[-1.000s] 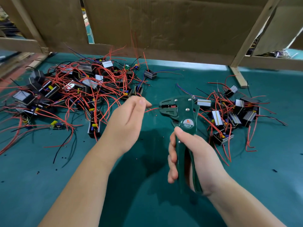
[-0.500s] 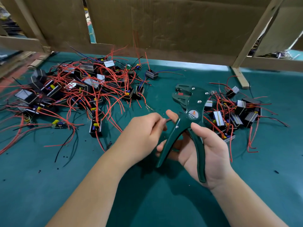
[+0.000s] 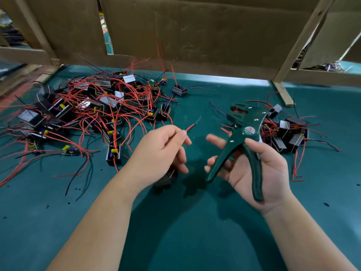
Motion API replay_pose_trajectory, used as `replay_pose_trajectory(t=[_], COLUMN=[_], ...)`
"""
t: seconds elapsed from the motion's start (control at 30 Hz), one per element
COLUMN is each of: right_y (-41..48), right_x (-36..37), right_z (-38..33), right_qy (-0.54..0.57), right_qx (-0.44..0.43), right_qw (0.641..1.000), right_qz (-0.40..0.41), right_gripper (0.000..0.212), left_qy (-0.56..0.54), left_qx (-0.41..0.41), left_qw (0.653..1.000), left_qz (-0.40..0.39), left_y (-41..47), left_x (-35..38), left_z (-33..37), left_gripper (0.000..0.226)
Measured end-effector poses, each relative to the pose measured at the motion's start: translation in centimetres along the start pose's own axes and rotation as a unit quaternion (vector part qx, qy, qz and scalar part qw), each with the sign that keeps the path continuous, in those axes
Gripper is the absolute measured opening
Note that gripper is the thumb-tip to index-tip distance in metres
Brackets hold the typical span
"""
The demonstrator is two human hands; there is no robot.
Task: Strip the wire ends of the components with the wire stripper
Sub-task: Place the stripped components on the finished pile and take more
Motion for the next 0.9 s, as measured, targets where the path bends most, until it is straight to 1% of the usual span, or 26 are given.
replay_pose_trajectory(t=[0.03, 0.1, 0.17, 0.23, 0.33, 0.43, 0.5, 0.57, 0.63, 0.7, 0.8, 0.9], right_y=[-0.1, -0.2, -0.3, -0.4, -0.7, -0.6, -0.4, -0.1, 0.0, 0.0, 0.0, 0.3], right_x=[0.3, 0.5, 0.7, 1.0, 1.4, 1.5, 1.5, 1.3, 1.1, 1.1, 1.0, 0.4], right_z=[0.2, 0.6, 0.9, 0.9, 0.8, 1.1, 1.2, 1.4, 1.5, 1.7, 1.9, 0.9], right_qy=[-0.001, -0.003, 0.003, 0.010, -0.014, -0.039, -0.037, -0.038, -0.039, -0.040, -0.050, -0.036], right_qx=[0.009, 0.026, 0.031, 0.024, 0.003, 0.011, 0.008, 0.004, 0.005, 0.014, 0.023, 0.006], right_qw=[1.000, 0.999, 0.998, 0.996, 0.992, 0.992, 0.996, 0.998, 0.999, 0.999, 0.998, 0.999], right_qz=[-0.018, -0.028, -0.051, -0.087, -0.122, -0.116, -0.079, -0.042, -0.026, -0.021, -0.015, 0.008], right_gripper=[0.046, 0.059, 0.070, 0.077, 0.084, 0.089, 0.089, 0.079, 0.070, 0.068, 0.070, 0.062], left_qy=[-0.020, -0.055, -0.061, -0.022, 0.062, 0.105, 0.125, 0.140, 0.143, 0.138, 0.106, 0.030], left_qx=[-0.009, -0.027, -0.029, -0.011, 0.010, 0.015, 0.019, 0.013, -0.002, -0.025, -0.090, -0.181], left_qw=[1.000, 0.998, 0.998, 0.999, 0.998, 0.994, 0.991, 0.989, 0.989, 0.988, 0.985, 0.964], left_qz=[-0.006, -0.014, -0.018, -0.024, -0.028, -0.030, -0.037, -0.040, -0.045, -0.060, -0.106, -0.190], left_y=[-0.1, -0.1, -0.2, -0.2, -0.2, -0.2, -0.2, -0.3, -0.4, -0.3, -0.5, -1.5], left_x=[0.1, 0.3, 0.4, 0.5, 0.5, 0.7, 0.8, 0.9, 1.1, 1.2, 1.2, 1.1], left_z=[0.1, 0.2, 0.2, 0.2, 0.2, -0.1, -0.2, -0.2, -0.4, -0.5, -0.9, -1.1], left_gripper=[0.025, 0.024, 0.024, 0.024, 0.025, 0.024, 0.023, 0.023, 0.024, 0.023, 0.025, 0.026])
Point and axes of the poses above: each hand's wrist, its own y-axis towards the middle knuckle, its own x-axis out of the palm, z = x × y, the point moved 4 cm from there along y, towards the middle knuckle, and after that the axes turned 8 degrees about z, right-handed, at the moved point
